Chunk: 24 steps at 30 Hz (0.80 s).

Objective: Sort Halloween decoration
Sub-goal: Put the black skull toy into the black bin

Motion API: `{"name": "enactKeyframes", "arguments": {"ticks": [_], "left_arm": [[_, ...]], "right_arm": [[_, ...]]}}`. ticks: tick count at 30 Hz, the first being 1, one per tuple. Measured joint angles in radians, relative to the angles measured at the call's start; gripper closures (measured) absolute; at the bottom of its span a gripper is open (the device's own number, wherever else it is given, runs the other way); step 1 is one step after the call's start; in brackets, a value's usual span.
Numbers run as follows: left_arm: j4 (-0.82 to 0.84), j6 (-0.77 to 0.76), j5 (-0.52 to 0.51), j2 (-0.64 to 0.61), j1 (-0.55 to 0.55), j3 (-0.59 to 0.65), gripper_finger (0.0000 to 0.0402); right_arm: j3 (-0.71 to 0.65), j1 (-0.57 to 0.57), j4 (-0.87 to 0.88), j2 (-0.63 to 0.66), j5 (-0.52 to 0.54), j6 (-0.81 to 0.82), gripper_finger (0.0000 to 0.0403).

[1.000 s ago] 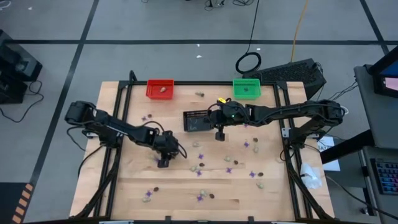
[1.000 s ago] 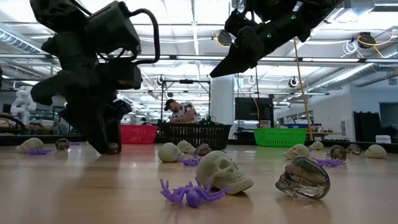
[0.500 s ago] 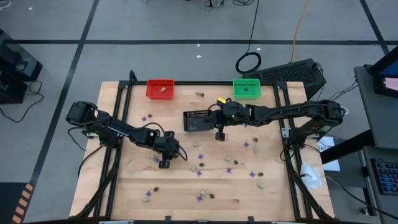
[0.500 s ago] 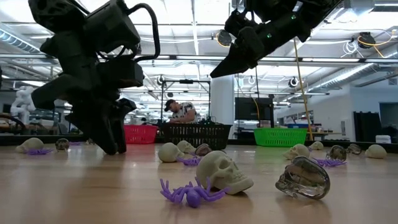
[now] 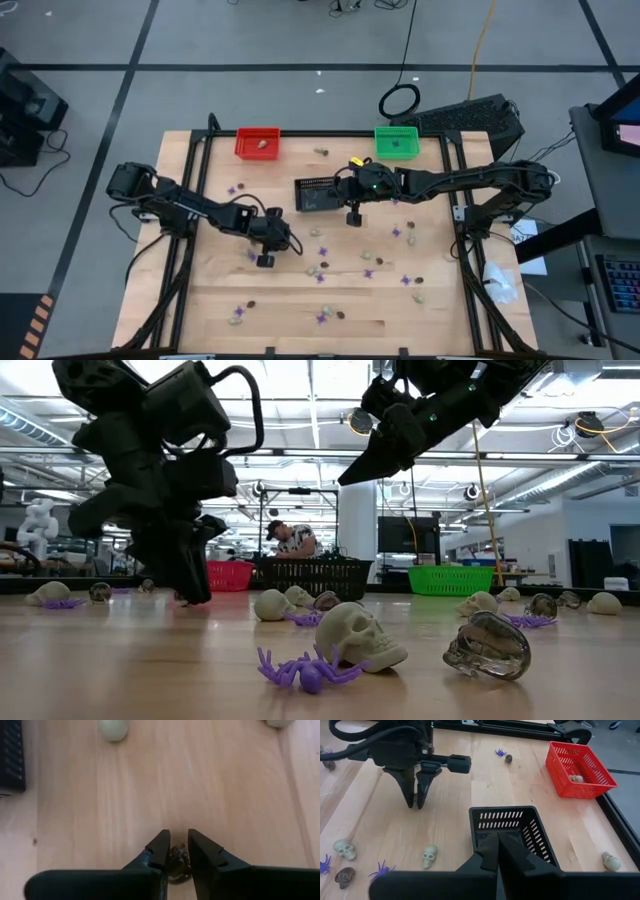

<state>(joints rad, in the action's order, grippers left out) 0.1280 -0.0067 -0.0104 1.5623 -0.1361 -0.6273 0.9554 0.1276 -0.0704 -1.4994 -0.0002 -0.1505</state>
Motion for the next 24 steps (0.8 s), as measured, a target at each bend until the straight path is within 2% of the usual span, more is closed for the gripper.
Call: {"name": "enactKeyframes", "arguments": {"ticks": [16, 24], "left_arm": [[-0.026, 0.039, 0.073, 0.002, 0.063, -0.001, 0.0351], [0.148, 0.063, 0.065, 0.004, 0.078, -0.107, 0.0350]], "right_arm": [[0.000, 0.000, 0.001, 0.000, 0.000, 0.000, 0.0403], [0.000, 0.000, 0.004, 0.000, 0.000, 0.000, 0.0403]]}}
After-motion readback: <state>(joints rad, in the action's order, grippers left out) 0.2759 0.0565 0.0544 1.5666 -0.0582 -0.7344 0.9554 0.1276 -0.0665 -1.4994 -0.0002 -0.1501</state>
